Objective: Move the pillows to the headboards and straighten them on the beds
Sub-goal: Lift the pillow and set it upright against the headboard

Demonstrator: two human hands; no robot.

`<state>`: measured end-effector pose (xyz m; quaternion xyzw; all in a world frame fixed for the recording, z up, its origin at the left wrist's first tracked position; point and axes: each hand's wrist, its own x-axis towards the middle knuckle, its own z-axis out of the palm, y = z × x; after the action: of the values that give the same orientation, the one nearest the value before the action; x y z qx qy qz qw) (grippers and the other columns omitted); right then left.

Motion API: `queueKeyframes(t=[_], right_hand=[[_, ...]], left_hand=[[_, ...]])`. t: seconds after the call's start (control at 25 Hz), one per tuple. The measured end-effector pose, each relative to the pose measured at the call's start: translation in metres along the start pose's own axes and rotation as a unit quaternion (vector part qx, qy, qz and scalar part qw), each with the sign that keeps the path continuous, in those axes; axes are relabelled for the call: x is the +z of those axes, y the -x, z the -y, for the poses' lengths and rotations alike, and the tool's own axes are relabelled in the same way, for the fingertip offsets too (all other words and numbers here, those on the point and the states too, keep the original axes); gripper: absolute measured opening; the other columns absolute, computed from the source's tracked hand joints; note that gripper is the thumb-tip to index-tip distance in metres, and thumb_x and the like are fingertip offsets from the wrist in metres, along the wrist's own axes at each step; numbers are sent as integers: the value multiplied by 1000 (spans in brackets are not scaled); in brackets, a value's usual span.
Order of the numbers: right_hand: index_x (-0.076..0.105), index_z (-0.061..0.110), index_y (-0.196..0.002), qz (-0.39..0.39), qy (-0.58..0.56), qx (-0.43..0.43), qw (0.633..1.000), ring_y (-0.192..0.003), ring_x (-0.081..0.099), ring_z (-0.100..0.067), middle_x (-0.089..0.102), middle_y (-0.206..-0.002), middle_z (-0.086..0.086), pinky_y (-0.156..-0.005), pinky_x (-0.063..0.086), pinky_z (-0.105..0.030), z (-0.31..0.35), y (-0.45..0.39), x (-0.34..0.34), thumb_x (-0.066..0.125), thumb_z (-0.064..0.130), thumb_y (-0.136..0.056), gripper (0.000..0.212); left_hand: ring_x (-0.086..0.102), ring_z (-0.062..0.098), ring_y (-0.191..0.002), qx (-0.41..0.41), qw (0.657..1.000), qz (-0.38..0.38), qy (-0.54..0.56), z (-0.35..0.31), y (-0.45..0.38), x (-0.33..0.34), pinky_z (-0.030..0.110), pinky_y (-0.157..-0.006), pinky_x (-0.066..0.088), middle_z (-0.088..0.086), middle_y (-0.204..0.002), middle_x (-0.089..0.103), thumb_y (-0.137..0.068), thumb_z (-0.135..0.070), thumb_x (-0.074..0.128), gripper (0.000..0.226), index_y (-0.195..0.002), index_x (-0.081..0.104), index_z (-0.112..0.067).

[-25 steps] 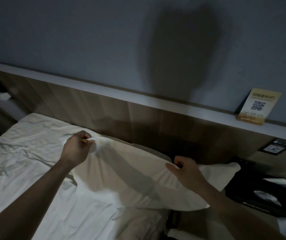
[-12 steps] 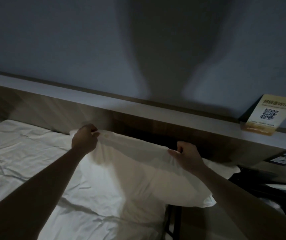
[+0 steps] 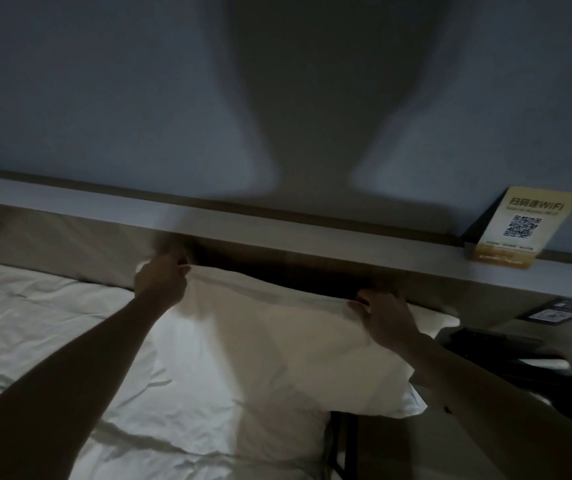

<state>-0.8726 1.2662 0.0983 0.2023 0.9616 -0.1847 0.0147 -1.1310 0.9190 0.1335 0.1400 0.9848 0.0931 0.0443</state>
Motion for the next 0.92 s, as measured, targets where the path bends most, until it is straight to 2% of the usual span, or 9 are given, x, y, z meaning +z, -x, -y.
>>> queueKeyframes(t=[0.12,0.2,0.28,0.4,0.52,0.6,0.72,0.8,0.92], right_hand=[[67,26,-89,-57,-15,-3,998,-77,70,-25,72,-77,2,-79,47,-38,-3,-8,-12,53,48,-103,29],[66,28,-85,-78,-43,9,996,-68,67,-19,66,-69,7,-75,50,-35,0,-11,-17,55,51,-101,29],[68,27,-84,-80,-61,36,994,-67,66,-16,65,-68,9,-68,48,-32,1,-8,-16,59,54,-99,31],[69,26,-86,-79,-65,56,993,-77,68,-20,71,-79,4,-74,47,-33,-3,1,-1,60,54,-98,31],[70,28,-101,-92,-67,67,991,-97,66,-21,72,-101,5,-91,41,-38,-11,8,5,61,52,-97,26],[70,28,-111,-80,-16,47,996,-109,63,-23,72,-111,4,-95,39,-40,-27,16,3,65,51,-93,30],[70,25,-118,-15,39,68,997,-116,57,-30,72,-113,-1,-95,39,-41,-55,29,-4,67,45,-87,37],[72,23,-107,5,31,76,997,-112,56,-33,72,-106,-1,-91,43,-42,-65,32,-9,60,40,-88,28],[72,16,-94,-59,-29,4,998,-104,56,-27,68,-101,-4,-89,49,-42,-63,31,-8,64,27,-91,13]], left_hand=[[69,38,-100,17,999,-35,-19,-10,-13,-11,45,-81,55,11,-109,72,-101,-30,60,19,-117,67,-23],[68,39,-99,21,997,-75,5,-13,-20,-17,44,-79,52,11,-110,70,-99,-29,63,17,-112,70,-19],[68,37,-98,-8,996,-82,26,-13,-22,-18,42,-78,51,11,-108,72,-96,-31,69,17,-107,73,-19],[69,40,-101,-49,996,-56,45,-21,-11,-8,45,-82,54,13,-111,73,-93,-26,71,20,-112,70,-18],[68,38,-98,19,995,-70,74,-52,13,8,45,-76,56,11,-120,65,-93,-23,69,27,-118,62,-19],[69,32,-94,99,989,-34,100,-81,35,24,41,-72,57,7,-131,58,-92,-24,69,34,-124,59,-22],[70,30,-90,233,965,80,89,-127,64,54,34,-72,53,4,-147,51,-92,-28,68,45,-135,55,-27],[69,34,-95,291,944,136,77,-159,76,73,37,-76,50,1,-158,39,-93,-29,66,57,-147,47,-26],[62,39,-118,304,928,197,88,-202,84,90,46,-92,51,0,-166,29,-99,-32,60,65,-158,32,-27]])
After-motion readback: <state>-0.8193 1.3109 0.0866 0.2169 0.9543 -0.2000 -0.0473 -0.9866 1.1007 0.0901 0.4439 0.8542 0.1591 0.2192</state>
